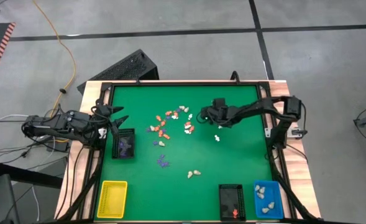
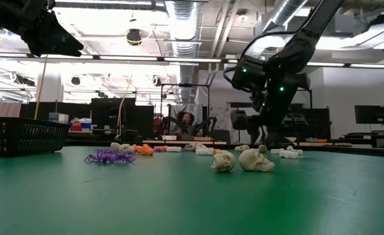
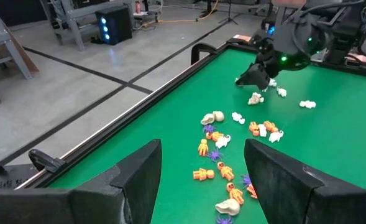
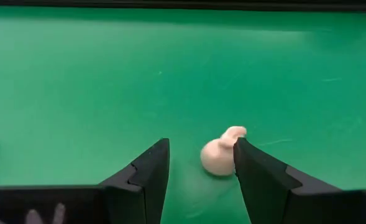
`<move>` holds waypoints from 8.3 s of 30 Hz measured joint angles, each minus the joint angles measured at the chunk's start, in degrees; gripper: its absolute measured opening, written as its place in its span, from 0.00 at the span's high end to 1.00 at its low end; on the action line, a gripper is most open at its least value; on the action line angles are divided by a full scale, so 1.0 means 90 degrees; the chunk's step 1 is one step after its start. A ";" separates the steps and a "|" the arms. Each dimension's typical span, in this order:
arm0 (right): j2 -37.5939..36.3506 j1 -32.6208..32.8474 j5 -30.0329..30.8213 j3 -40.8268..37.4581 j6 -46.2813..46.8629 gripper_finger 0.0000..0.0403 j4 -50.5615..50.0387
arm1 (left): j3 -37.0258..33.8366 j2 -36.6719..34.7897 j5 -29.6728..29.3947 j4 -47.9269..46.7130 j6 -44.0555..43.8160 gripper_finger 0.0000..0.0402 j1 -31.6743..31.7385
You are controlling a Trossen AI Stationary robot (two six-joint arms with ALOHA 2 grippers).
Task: Sort Halloween decoration
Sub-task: Put the white skull toy into the blue basket, then put the white skeleton toy into the yellow basket
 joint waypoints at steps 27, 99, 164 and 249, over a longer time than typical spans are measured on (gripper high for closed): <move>0.0483 -0.0189 -0.0679 0.0010 0.0603 0.74 -0.0057 | 0.0000 0.0000 0.0056 -0.0007 -0.0002 0.45 -0.0002; -0.3352 0.8479 -0.6826 0.0000 0.7260 0.47 -0.3792 | 0.0000 -0.0001 0.0017 -0.0032 -0.0023 0.45 -0.0002; -0.3347 0.6431 0.1663 0.0000 0.1872 0.53 -0.5966 | 0.0000 -0.0001 -0.1958 0.0002 -0.0308 0.45 -0.0002; -0.0392 0.3703 0.0888 -0.1676 -0.2715 0.92 0.3149 | 0.0002 0.0002 -0.0617 -0.0011 -0.0090 0.45 -0.0002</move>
